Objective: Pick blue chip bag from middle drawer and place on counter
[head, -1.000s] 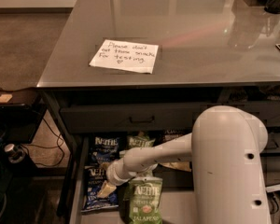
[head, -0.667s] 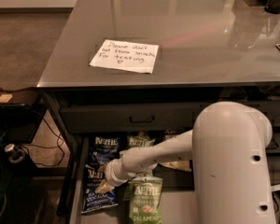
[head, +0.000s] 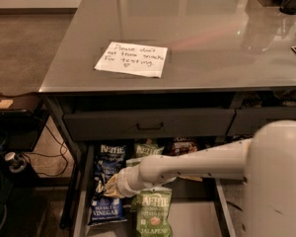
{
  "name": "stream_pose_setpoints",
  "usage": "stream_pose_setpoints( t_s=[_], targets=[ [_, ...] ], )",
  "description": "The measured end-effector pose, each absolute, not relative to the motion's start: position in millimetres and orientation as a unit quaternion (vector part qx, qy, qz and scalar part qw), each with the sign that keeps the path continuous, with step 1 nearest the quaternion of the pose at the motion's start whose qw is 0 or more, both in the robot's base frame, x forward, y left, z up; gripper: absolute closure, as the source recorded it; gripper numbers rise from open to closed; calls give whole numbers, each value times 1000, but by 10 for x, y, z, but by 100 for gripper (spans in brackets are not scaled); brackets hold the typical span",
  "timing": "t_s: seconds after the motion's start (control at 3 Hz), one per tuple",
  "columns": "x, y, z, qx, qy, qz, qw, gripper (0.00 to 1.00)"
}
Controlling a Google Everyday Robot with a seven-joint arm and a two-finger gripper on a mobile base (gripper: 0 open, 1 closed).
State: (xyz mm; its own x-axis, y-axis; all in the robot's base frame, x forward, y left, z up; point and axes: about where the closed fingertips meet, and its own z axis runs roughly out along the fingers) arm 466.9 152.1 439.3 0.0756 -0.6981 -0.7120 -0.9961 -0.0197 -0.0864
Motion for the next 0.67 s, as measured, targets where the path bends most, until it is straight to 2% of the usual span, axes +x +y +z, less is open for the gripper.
stream_pose_setpoints(
  t_s=[0.67],
  targets=[
    [4720,934,5220,-642,623,280,347,100]
  ],
)
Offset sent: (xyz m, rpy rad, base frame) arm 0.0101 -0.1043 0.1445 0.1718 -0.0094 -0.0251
